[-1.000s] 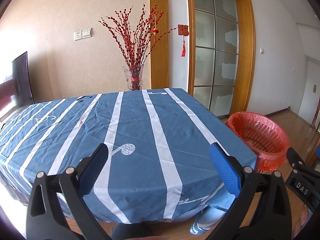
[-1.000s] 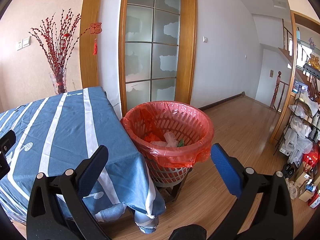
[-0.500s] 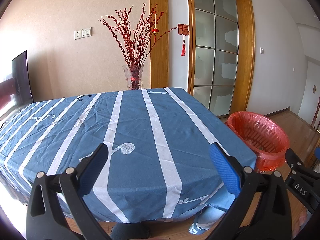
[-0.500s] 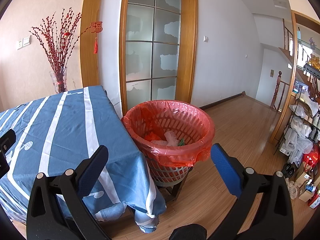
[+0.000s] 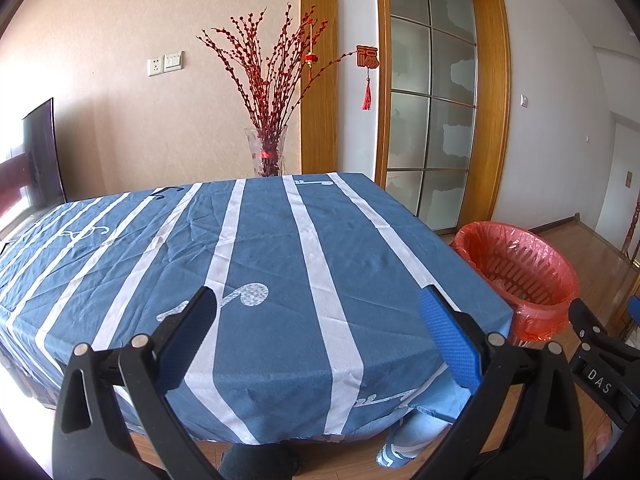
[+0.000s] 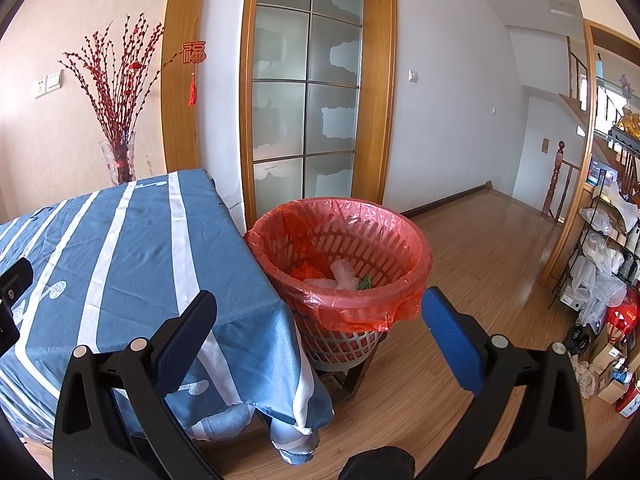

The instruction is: Collect trash

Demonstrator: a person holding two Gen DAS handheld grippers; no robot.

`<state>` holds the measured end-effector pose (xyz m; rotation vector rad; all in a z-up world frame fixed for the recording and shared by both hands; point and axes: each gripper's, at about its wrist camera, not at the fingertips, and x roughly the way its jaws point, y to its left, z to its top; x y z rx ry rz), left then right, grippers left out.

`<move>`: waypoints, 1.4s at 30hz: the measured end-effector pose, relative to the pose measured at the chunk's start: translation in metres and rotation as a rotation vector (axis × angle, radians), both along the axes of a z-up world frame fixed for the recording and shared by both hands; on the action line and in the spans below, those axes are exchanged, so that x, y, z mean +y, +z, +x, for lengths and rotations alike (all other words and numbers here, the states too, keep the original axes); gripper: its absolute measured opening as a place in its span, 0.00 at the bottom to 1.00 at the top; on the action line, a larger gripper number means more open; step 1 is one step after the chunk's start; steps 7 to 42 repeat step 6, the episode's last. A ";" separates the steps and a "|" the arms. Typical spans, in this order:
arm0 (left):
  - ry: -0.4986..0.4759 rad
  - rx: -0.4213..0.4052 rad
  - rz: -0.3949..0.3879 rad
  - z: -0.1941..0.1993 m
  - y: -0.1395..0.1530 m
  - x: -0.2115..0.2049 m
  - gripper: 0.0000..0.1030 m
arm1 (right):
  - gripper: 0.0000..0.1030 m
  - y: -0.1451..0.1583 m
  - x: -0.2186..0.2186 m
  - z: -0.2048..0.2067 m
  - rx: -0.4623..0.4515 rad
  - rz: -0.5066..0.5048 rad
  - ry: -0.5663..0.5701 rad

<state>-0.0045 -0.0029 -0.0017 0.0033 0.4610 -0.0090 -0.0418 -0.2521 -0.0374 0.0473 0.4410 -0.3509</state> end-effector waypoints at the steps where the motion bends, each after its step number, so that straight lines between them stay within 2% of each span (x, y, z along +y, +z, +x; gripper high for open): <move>1: -0.001 -0.001 0.000 0.000 0.000 0.000 0.96 | 0.98 0.000 0.001 0.000 0.000 0.000 0.000; 42: -0.003 -0.002 0.001 0.000 0.001 0.000 0.96 | 0.98 0.000 0.000 0.000 0.001 0.001 0.001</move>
